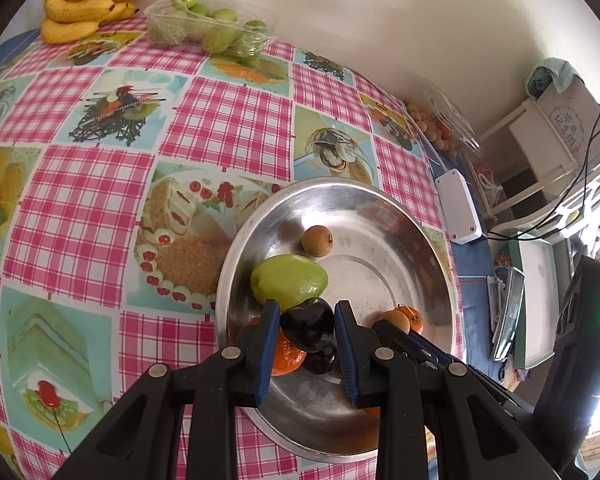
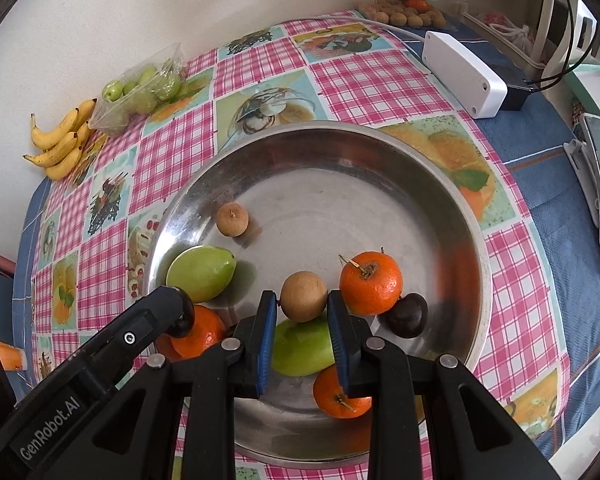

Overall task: Organize fruits
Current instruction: 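Open the right gripper to drop the kiwi while the left gripper drops the plum, then withdraw both open grippers back from the bowl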

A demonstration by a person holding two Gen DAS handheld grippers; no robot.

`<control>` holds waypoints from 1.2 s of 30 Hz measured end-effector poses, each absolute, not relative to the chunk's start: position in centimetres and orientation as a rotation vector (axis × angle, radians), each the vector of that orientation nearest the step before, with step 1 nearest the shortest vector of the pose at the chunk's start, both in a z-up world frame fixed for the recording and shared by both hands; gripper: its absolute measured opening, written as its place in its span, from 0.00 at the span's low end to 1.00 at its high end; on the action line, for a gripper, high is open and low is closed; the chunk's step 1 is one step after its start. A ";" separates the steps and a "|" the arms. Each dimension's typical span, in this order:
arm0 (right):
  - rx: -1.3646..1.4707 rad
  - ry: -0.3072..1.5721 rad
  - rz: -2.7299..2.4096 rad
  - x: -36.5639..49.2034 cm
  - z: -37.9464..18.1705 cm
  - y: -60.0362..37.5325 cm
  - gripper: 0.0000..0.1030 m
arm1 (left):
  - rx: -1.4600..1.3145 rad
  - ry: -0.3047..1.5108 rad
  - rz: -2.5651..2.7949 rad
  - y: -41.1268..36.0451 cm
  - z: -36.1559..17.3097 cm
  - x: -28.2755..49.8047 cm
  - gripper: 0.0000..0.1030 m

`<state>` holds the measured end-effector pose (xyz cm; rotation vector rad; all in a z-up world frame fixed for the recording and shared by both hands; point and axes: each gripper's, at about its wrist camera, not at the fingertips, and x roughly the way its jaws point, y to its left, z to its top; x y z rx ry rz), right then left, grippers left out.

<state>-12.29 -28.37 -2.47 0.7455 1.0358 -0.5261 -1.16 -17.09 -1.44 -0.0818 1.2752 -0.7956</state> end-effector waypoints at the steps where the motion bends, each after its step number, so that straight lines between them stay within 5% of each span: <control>1: 0.744 1.035 -0.525 -12.3 -2.4 -28.4 0.27 | -0.085 1.275 -0.793 -17.0 -1.4 -1.1 0.31; 11: 0.733 1.003 -0.546 -12.9 -0.9 -28.5 0.27 | -0.125 1.265 -0.794 -16.2 -0.3 -0.5 0.36; 24: 0.740 0.991 -0.560 -13.3 -0.4 -28.6 0.27 | 0.121 1.190 -0.631 -15.7 -0.3 -0.2 0.63; 25: 0.742 0.994 -0.564 -13.3 -0.5 -28.6 0.29 | 0.151 1.194 -0.616 -15.8 -0.8 -0.2 0.66; 27: 0.748 1.005 -0.580 -13.3 -0.9 -28.7 0.51 | 0.196 1.206 -0.577 -15.9 -1.6 -0.1 0.69; 30: 0.754 1.009 -0.586 -13.4 -1.2 -28.8 0.55 | 0.215 1.212 -0.543 -15.7 -2.3 0.2 0.70; 36: 0.753 1.017 -0.596 -13.5 -1.6 -28.8 0.70 | 0.246 1.187 -0.495 -15.1 -2.5 0.6 0.88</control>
